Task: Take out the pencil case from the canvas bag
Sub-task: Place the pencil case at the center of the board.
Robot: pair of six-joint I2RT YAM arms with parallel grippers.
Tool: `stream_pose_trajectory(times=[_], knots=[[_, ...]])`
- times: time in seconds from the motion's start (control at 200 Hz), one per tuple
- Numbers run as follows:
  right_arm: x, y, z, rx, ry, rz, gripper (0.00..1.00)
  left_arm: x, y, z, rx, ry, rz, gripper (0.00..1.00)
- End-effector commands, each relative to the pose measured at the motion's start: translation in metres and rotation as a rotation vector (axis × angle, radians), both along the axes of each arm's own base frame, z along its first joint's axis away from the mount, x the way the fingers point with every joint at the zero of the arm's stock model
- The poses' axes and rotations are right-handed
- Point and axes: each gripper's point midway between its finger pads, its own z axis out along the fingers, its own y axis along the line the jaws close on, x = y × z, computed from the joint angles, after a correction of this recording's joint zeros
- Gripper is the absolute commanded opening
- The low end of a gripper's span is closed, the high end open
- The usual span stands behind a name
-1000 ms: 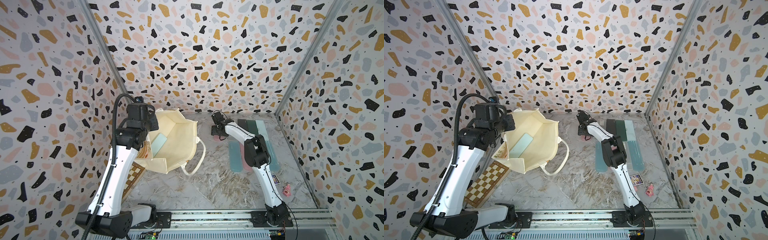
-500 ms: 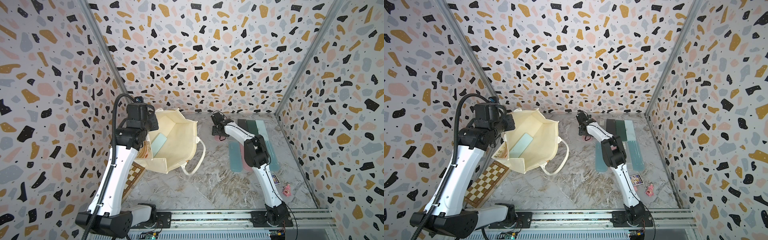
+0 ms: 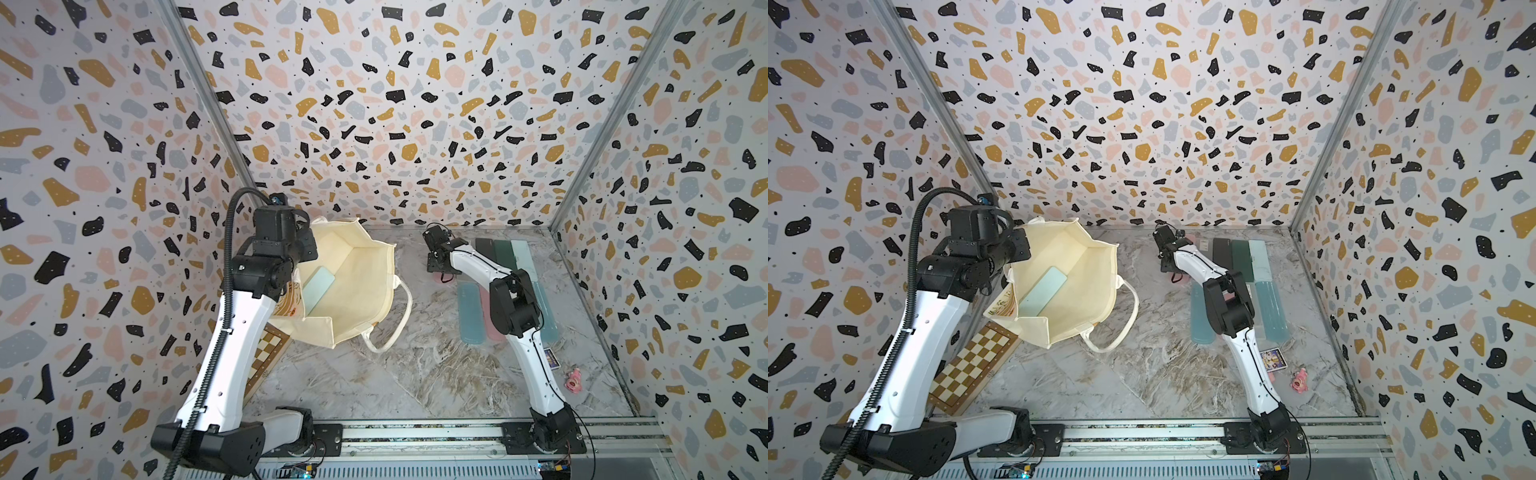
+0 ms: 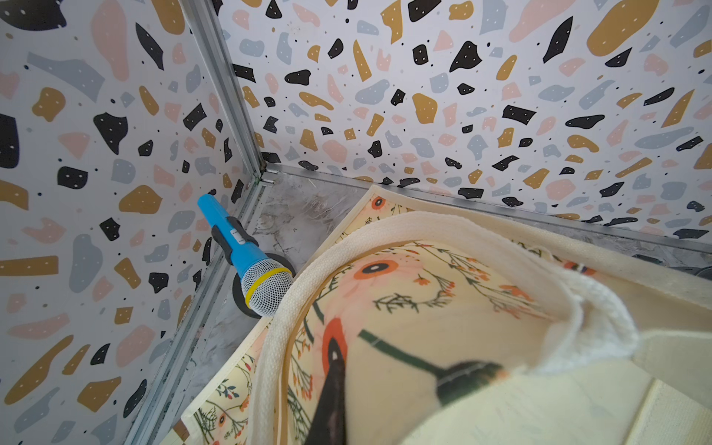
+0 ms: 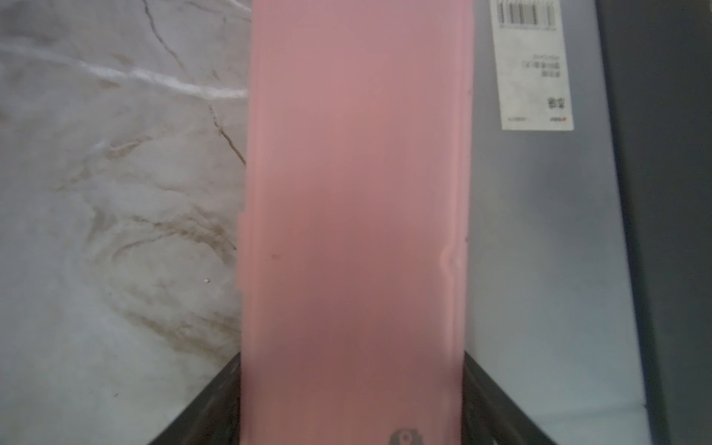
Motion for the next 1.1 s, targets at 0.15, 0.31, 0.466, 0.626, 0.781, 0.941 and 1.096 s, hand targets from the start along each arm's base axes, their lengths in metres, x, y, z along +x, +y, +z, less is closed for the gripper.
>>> stream_pose_trajectory(times=[0.15, 0.31, 0.466, 0.626, 0.781, 0.941, 1.096], knots=[[-0.001, -0.008, 0.045, -0.001, -0.059, -0.016, 0.77, 0.002, 0.002, 0.036, -0.030, -0.143, 0.011, 0.00], [-0.001, -0.006, 0.052, 0.007, -0.069, -0.010, 0.82, 0.002, 0.003, 0.036, -0.030, -0.144, 0.012, 0.00], [-0.001, -0.005, 0.056, 0.014, -0.074, -0.007, 0.85, 0.002, 0.002, 0.036, -0.030, -0.145, 0.011, 0.00], [-0.002, -0.005, 0.063, 0.024, -0.079, -0.005, 0.85, 0.003, 0.001, 0.036, -0.035, -0.144, 0.003, 0.00], [-0.008, -0.005, 0.091, 0.064, -0.119, -0.002, 0.85, 0.007, -0.020, 0.037, -0.083, -0.156, -0.102, 0.00], [-0.037, -0.013, 0.157, 0.169, -0.285, 0.034, 0.84, 0.010, -0.066, 0.043, -0.199, -0.181, -0.348, 0.00], [-0.086, -0.028, 0.216, 0.275, -0.449, 0.113, 0.83, 0.012, -0.103, 0.040, -0.313, -0.164, -0.535, 0.00]])
